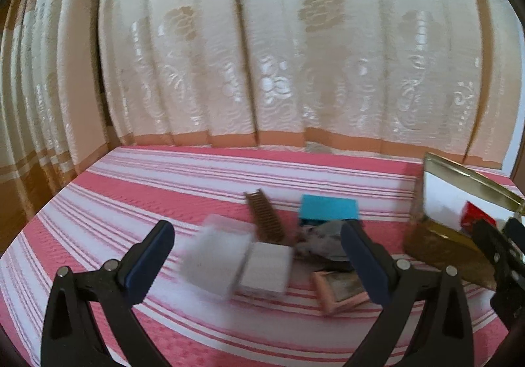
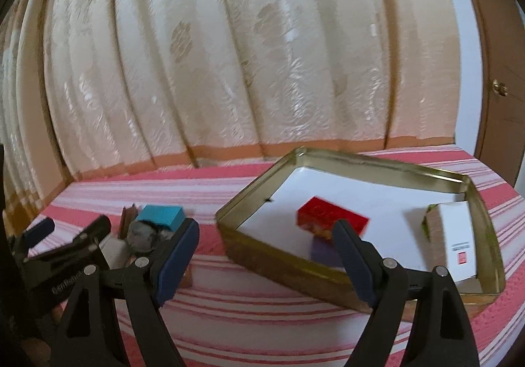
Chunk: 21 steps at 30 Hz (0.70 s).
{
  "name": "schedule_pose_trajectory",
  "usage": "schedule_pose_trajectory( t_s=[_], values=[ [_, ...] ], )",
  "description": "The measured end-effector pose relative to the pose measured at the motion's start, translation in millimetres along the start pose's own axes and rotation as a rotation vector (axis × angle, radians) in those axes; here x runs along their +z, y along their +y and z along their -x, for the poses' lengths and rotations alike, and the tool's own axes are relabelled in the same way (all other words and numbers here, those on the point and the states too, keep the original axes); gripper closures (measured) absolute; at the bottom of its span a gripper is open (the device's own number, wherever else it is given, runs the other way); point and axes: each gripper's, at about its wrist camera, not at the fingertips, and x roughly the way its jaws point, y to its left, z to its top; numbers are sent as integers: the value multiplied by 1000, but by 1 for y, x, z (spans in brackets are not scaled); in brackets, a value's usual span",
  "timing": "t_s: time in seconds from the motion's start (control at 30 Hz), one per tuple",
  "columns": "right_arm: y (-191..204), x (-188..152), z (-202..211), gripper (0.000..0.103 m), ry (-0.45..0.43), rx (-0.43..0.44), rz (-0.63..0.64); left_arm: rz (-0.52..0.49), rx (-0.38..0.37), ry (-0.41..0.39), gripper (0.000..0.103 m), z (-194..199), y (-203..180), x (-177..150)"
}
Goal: Organize rigid objects
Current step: 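Move both open tools from the tray toward the remaining items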
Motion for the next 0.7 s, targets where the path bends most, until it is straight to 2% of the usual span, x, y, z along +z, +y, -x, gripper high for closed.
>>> schedule_pose_trajectory(
  t_s=[0.3, 0.5, 0.7],
  values=[
    [32, -7, -24, 18, 147, 90, 56, 49, 101, 41, 1, -19, 50, 2],
    [54, -13, -47, 18, 274, 164, 71, 79, 129, 87, 1, -31, 80, 1],
    [78, -20, -71, 18, 388, 195, 106, 90, 171, 112, 1, -38, 95, 1]
  ],
)
